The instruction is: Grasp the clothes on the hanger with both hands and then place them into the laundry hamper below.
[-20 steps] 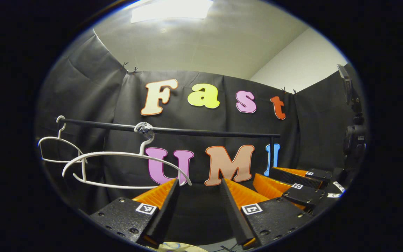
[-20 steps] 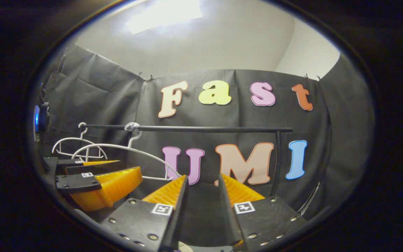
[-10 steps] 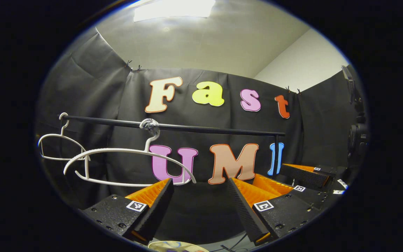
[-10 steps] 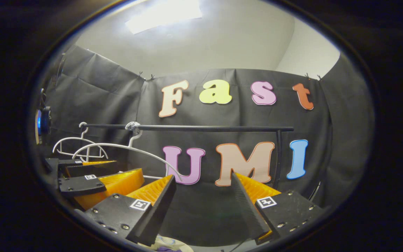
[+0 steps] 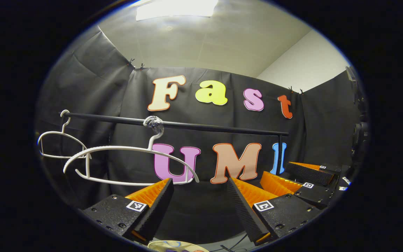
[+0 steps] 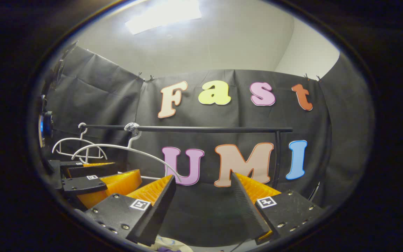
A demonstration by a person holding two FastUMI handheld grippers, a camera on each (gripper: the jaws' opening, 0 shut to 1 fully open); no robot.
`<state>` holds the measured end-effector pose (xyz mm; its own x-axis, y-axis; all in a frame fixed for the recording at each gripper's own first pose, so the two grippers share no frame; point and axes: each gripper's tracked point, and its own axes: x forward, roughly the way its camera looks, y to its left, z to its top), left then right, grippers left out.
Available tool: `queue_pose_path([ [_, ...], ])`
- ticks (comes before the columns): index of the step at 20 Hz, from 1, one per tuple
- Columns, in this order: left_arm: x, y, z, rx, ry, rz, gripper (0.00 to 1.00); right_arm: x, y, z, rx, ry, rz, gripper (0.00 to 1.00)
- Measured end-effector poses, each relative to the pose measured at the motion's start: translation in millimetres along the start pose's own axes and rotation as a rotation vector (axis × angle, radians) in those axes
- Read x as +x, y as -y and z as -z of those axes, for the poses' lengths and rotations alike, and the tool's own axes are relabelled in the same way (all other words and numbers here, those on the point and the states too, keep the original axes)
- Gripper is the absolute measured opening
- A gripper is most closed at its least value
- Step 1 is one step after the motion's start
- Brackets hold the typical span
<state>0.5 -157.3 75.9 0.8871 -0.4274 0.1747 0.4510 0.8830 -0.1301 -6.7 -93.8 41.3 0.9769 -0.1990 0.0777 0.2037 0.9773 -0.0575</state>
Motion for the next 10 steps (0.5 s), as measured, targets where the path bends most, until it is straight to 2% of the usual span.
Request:
queue_pose_path([
  [4, 4, 16, -1, -0.012, 0.013, 0.028, 0.95, -10, 11, -9, -0.012, 0.032, 0.022, 0.98],
  [6, 8, 30, 2, -0.032, 0.012, 0.063, 0.92, -17, 23, -9, -0.038, 0.033, 0.052, 0.96],
  [10, 17, 64, 12, -0.045, 0.009, 0.144, 0.95, -32, 52, -5, -0.081, 0.015, 0.120, 0.96],
])
